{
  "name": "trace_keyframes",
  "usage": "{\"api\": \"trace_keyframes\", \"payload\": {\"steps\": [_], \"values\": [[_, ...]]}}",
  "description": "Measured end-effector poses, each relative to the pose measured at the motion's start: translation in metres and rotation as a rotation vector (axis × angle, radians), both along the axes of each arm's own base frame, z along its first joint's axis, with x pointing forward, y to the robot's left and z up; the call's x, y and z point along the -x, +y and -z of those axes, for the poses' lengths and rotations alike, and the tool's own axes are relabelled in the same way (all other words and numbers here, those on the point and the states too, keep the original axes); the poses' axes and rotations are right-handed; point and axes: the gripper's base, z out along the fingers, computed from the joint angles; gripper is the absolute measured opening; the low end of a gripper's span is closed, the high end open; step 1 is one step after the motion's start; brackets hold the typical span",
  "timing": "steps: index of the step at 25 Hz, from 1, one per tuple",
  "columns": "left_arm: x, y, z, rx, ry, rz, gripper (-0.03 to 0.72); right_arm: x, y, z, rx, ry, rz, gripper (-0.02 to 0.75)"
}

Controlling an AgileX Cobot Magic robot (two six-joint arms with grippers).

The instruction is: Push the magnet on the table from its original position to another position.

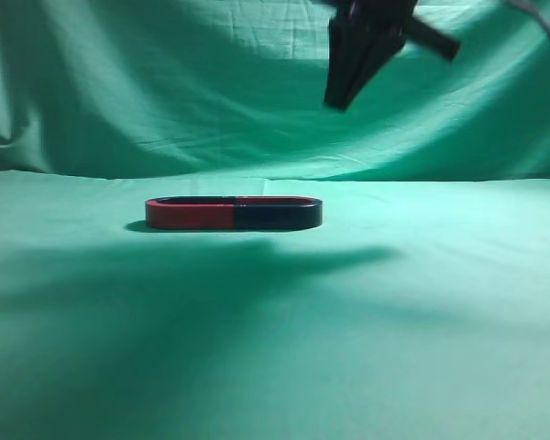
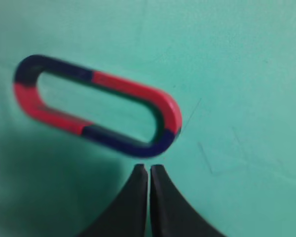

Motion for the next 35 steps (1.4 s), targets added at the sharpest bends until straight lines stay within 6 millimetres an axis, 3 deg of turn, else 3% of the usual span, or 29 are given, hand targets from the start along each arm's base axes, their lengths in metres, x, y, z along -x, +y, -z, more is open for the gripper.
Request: {"api": "trace_keyframes", "payload": {"steps": [9, 14, 16, 23, 35], "values": [[0.000, 0.000, 0.000, 0.000, 0.000, 0.000, 0.372, 0.051, -0.039, -0.110, 0.112, -0.208, 0.058, 0.000], [0.000, 0.000, 0.000, 0.000, 0.000, 0.000, 0.372, 0.097, -0.061, -0.138, 0.119, -0.264, 0.099, 0.000], [0.000, 0.000, 0.000, 0.000, 0.000, 0.000, 0.372, 0.117, -0.068, -0.140, 0.112, -0.262, 0.101, 0.000], [0.000, 0.000, 0.000, 0.000, 0.000, 0.000, 0.372, 0.175, -0.092, -0.112, 0.074, -0.320, 0.130, 0.000], [0.000, 0.000, 0.000, 0.000, 0.000, 0.000, 0.372, 0.269, -0.129, -0.076, -0.120, -0.651, 0.212, 0.000]]}}
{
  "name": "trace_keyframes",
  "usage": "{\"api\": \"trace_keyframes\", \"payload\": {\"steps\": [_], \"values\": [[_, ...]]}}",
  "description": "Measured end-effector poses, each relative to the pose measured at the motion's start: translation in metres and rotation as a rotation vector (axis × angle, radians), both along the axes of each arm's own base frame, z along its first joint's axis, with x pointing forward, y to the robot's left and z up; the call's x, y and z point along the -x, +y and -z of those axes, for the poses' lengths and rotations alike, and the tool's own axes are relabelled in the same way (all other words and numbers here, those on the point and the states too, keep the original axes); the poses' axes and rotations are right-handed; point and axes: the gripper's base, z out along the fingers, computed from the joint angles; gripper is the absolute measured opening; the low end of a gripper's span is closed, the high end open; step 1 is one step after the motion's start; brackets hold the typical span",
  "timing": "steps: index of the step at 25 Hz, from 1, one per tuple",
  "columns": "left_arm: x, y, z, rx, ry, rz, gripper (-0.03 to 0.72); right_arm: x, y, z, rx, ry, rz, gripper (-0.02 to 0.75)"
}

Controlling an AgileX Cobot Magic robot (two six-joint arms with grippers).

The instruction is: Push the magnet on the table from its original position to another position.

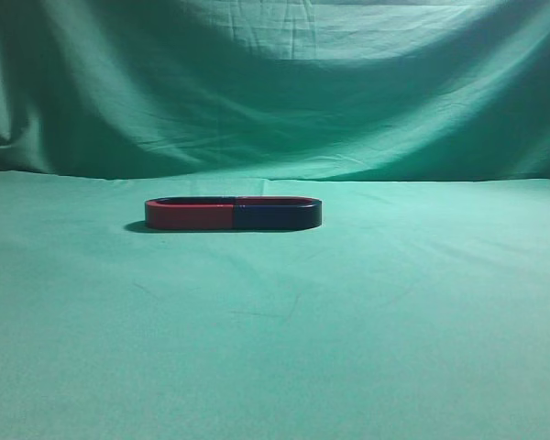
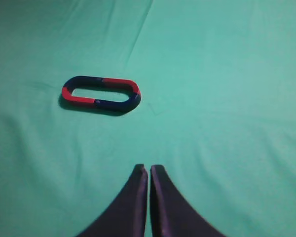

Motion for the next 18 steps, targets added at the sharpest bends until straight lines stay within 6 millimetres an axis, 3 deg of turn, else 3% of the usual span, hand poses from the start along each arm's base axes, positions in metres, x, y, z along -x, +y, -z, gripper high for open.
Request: {"api": "trace_keyframes", "payload": {"steps": [4, 8, 13, 18], "values": [[0.000, 0.000, 0.000, 0.000, 0.000, 0.000, 0.372, 0.034, -0.013, 0.005, -0.019, -0.073, -0.006, 0.000], [0.000, 0.000, 0.000, 0.000, 0.000, 0.000, 0.372, 0.052, -0.021, 0.006, -0.030, -0.146, -0.009, 0.000], [0.000, 0.000, 0.000, 0.000, 0.000, 0.000, 0.372, 0.059, -0.026, 0.021, 0.004, -0.192, -0.019, 0.000], [0.000, 0.000, 0.000, 0.000, 0.000, 0.000, 0.372, 0.059, -0.031, 0.053, 0.021, -0.311, 0.015, 0.000]]}}
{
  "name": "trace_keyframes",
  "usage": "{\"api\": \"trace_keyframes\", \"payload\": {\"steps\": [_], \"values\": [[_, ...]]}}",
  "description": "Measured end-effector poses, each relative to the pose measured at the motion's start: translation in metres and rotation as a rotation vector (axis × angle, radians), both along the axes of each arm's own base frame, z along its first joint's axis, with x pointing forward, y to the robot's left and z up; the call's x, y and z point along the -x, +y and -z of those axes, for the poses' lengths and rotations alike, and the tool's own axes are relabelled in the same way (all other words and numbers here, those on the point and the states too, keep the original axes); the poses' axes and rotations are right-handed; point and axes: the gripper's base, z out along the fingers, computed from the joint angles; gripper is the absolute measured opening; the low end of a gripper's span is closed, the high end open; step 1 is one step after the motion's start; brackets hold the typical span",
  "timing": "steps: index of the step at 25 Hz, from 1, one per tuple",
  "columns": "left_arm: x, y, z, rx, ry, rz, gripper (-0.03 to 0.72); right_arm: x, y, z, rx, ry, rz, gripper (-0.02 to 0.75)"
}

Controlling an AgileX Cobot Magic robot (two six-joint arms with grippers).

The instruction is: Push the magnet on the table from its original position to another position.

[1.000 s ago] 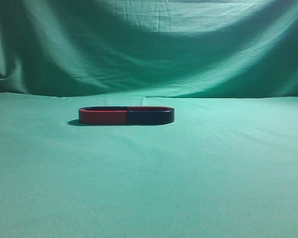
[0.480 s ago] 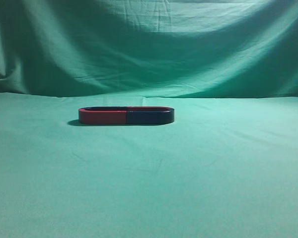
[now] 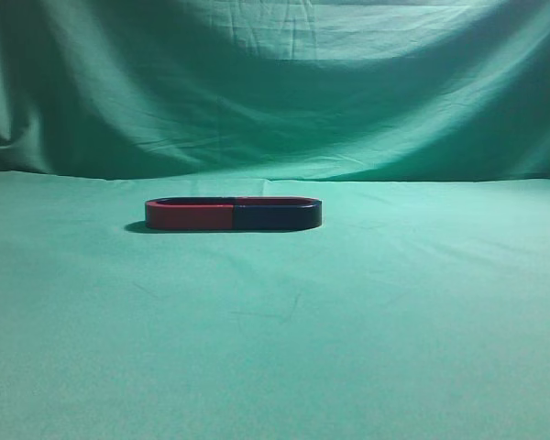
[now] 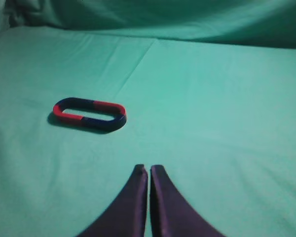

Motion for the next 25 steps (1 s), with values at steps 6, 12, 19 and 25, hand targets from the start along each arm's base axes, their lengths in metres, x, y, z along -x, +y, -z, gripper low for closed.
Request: {"api": "trace_keyframes", "payload": {"steps": [6, 12, 19, 25], "values": [[0.000, 0.000, 0.000, 0.000, 0.000, 0.000, 0.372, 0.008, -0.014, 0.051, -0.021, -0.122, 0.165, 0.000], [0.000, 0.000, 0.000, 0.000, 0.000, 0.000, 0.372, 0.011, -0.021, 0.092, -0.008, -0.099, 0.277, 0.000], [0.000, 0.000, 0.000, 0.000, 0.000, 0.000, 0.372, 0.012, -0.022, 0.099, 0.009, -0.048, 0.292, 0.000], [0.000, 0.000, 0.000, 0.000, 0.000, 0.000, 0.372, 0.012, -0.022, 0.100, 0.011, -0.037, 0.291, 0.000]]}}
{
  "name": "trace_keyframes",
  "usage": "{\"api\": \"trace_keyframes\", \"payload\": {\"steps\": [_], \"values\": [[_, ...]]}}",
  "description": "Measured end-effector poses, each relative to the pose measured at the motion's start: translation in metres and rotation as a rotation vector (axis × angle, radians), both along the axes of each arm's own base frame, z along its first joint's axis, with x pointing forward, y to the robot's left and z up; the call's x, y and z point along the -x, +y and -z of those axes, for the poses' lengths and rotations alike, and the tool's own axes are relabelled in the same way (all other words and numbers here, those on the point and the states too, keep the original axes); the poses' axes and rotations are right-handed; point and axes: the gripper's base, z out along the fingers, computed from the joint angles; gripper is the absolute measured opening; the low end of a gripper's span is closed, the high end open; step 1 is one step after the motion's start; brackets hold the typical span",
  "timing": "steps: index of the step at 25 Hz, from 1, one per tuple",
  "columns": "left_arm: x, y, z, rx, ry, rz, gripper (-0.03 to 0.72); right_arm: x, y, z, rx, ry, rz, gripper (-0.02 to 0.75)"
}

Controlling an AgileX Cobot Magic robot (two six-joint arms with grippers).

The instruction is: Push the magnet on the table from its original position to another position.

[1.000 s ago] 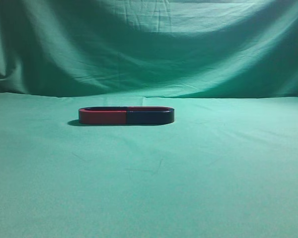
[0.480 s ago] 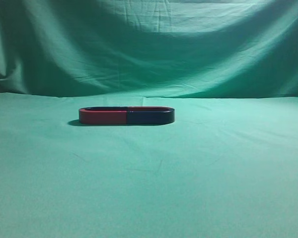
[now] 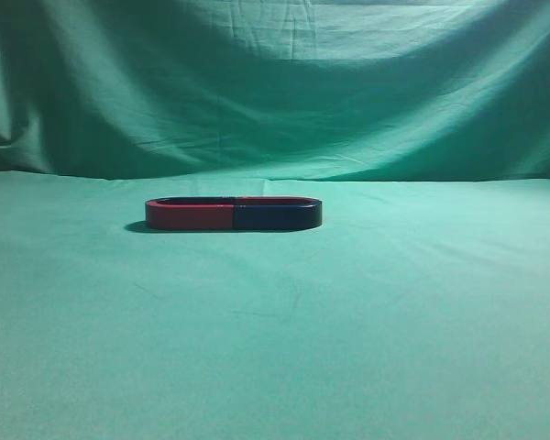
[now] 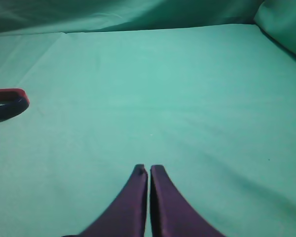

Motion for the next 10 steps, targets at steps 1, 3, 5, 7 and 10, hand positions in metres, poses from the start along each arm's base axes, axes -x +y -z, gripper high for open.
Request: {"api": "trace_keyframes", "payload": {"steps": [1, 3, 5, 7, 10], "values": [[0.0000, 0.0000, 0.0000, 0.000, 0.000, 0.000, 0.372, 0.0000, 0.0000, 0.0000, 0.000, 0.000, 0.000, 0.000], [0.0000, 0.0000, 0.0000, 0.000, 0.000, 0.000, 0.372, 0.0000, 0.0000, 0.0000, 0.000, 0.000, 0.000, 0.000], [0.0000, 0.0000, 0.0000, 0.000, 0.000, 0.000, 0.372, 0.0001, 0.0000, -0.0001, 0.000, -0.002, 0.000, 0.000], [0.0000, 0.0000, 0.0000, 0.000, 0.000, 0.000, 0.372, 0.0001, 0.0000, -0.0001, 0.000, -0.002, 0.000, 0.000], [0.0000, 0.0000, 0.0000, 0.000, 0.000, 0.000, 0.372, 0.0001, 0.0000, -0.0001, 0.000, -0.002, 0.000, 0.000]]}}
